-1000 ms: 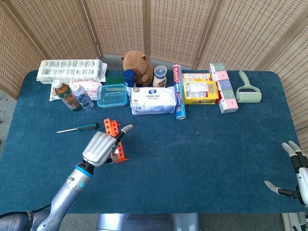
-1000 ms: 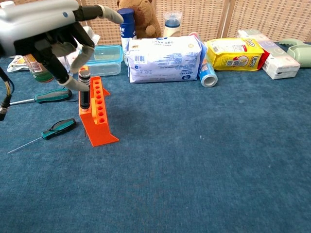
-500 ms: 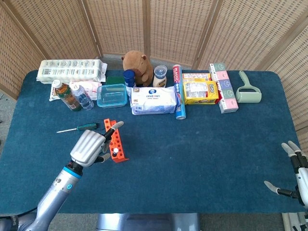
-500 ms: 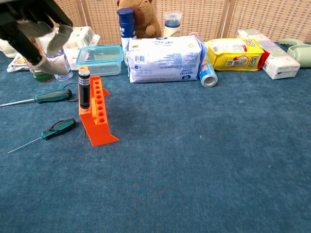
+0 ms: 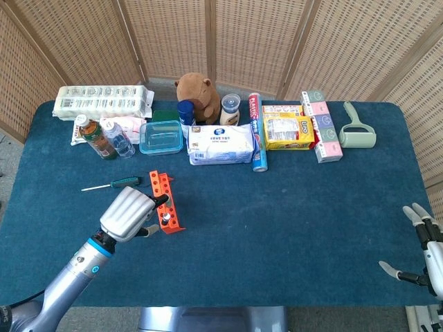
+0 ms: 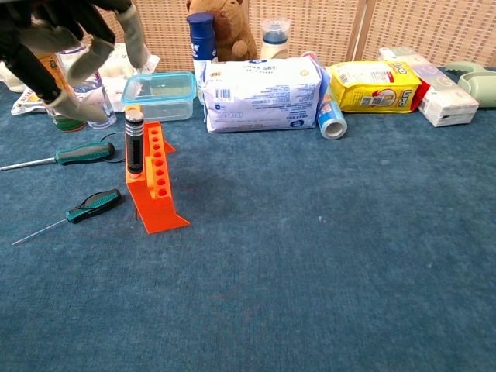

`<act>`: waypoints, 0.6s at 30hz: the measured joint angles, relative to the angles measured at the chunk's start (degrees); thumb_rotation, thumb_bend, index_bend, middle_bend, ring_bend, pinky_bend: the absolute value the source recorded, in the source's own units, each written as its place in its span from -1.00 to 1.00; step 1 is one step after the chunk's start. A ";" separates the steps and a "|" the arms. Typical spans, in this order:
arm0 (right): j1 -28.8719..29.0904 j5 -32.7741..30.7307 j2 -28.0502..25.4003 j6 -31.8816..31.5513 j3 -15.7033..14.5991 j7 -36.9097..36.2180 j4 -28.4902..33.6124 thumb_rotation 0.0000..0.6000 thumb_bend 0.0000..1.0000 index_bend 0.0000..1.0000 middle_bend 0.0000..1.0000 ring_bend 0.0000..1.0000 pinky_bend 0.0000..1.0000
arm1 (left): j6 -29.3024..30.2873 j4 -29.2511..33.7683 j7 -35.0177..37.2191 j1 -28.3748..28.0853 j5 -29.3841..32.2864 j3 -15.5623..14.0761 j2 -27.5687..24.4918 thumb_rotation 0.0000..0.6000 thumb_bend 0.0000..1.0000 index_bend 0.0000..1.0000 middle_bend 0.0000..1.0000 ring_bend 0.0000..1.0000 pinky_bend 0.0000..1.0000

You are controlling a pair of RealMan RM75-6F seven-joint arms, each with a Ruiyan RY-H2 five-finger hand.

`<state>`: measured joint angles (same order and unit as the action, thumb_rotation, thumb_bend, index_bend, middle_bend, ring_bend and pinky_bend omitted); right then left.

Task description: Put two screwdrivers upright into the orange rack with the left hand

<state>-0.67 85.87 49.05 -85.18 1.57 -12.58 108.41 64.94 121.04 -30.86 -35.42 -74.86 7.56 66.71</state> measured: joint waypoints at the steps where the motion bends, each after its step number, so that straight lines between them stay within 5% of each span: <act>1: 0.00 0.00 -0.02 0.00 0.00 -0.10 -0.05 0.81 -1.00 -0.93 -1.00 -0.91 -1.00 | -0.24 -0.16 -0.49 -0.27 0.70 0.06 0.31 0.75 -0.71 -0.12 0.44 0.86 0.88; 18: -0.08 0.09 -0.39 -0.06 -0.07 -0.95 -0.19 0.79 -1.00 -0.93 -1.00 -0.91 -1.00 | -1.61 -1.02 -7.46 -4.45 6.08 0.90 4.24 0.74 -0.70 -0.10 0.37 0.86 0.88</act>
<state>-0.74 85.97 48.66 -85.25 1.50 -13.53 108.22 63.33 120.02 -38.32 -39.87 -68.79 8.46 70.95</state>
